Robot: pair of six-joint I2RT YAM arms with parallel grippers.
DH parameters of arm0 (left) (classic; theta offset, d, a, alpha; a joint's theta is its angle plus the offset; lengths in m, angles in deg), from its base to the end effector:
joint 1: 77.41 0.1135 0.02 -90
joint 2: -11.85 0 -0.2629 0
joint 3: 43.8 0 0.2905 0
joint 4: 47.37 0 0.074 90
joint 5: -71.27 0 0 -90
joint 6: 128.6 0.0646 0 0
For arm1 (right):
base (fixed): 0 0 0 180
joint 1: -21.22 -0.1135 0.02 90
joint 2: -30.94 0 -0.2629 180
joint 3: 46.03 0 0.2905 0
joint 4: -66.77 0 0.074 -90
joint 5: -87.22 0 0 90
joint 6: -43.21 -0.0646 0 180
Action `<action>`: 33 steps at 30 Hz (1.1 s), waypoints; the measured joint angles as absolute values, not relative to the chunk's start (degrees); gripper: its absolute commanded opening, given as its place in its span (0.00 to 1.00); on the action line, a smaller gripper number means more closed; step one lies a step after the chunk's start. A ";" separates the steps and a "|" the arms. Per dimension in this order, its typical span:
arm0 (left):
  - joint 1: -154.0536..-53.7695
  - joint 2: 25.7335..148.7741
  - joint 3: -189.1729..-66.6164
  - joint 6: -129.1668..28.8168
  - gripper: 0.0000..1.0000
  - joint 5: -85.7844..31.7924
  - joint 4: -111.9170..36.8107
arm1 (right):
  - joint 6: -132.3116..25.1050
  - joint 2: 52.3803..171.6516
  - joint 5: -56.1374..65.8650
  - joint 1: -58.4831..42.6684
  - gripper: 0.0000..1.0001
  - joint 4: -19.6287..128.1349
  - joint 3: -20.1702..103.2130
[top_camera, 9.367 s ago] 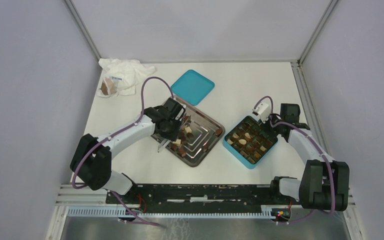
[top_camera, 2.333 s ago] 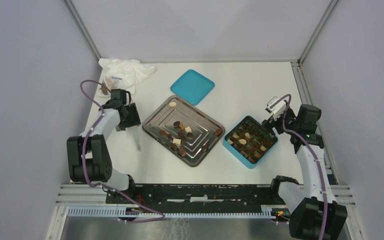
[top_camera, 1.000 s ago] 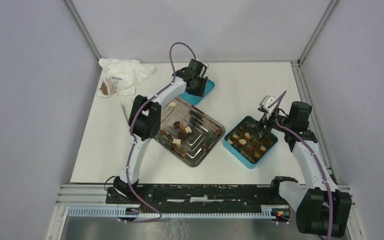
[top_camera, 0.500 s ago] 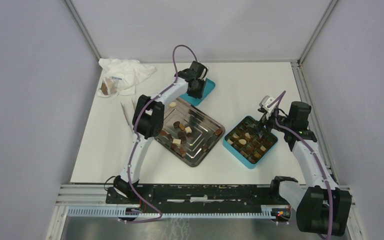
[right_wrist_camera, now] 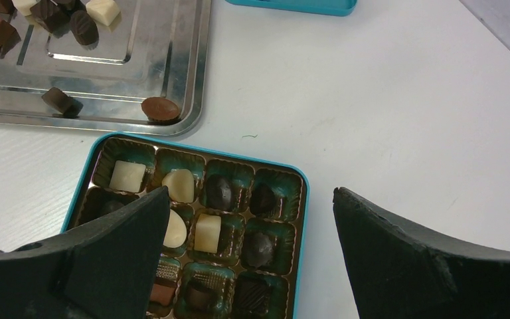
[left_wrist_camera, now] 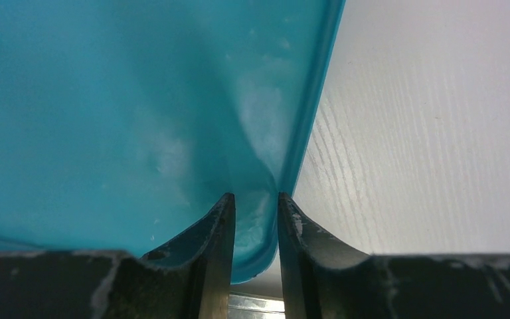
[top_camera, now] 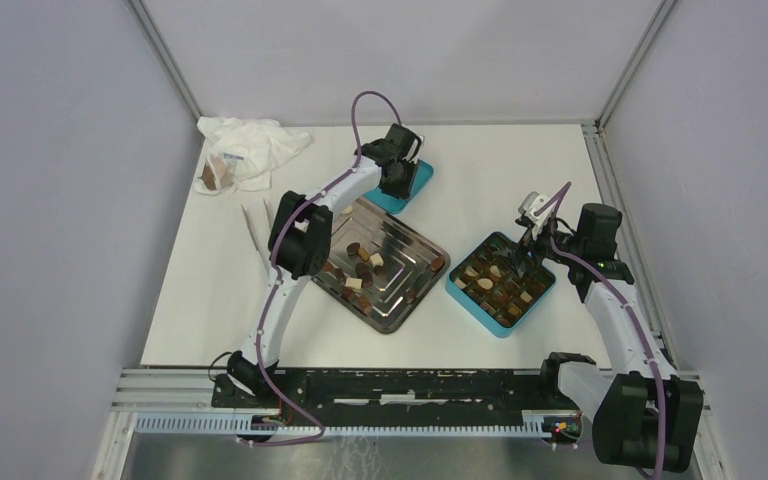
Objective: Pack the chocolate
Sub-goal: Pick up the box lid from the center of the board.
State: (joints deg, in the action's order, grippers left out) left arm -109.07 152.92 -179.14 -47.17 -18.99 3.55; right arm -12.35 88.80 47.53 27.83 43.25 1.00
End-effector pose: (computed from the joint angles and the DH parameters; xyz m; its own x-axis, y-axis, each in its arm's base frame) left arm 0.5018 -0.3098 0.1339 -0.7816 0.3069 -0.5430 0.4152 0.9057 -0.0857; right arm 0.2646 0.0194 0.2165 -0.1469 -0.3466 -0.9264 -0.7768 0.6202 -0.1088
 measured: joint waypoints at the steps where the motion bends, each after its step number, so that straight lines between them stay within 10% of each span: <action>1: -109.05 152.92 -179.14 -47.20 0.37 -19.34 3.40 | -12.29 88.80 47.55 27.83 0.98 43.17 1.00; 33: -109.84 152.86 -178.42 -47.31 0.31 -24.32 2.18 | -11.78 89.13 47.72 27.81 0.98 41.50 1.02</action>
